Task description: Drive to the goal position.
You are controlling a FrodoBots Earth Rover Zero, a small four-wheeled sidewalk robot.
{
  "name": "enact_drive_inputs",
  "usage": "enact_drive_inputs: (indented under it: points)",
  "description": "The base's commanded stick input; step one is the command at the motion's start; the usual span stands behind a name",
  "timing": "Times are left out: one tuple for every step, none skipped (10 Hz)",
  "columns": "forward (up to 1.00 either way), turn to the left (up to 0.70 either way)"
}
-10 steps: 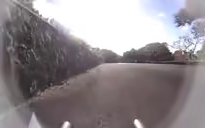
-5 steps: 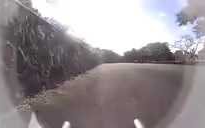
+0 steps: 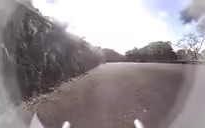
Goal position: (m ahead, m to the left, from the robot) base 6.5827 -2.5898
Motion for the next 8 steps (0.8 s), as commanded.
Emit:
enact_drive_inputs:
  points:
    - [0.7,0.0]
    - [0.7,0.0]
    - [0.7,0.0]
    - [0.7,0.0]
    - [0.7,0.0]
    - [0.7,-0.05]
    - [0.7,-0.15]
    - [0.7,-0.35]
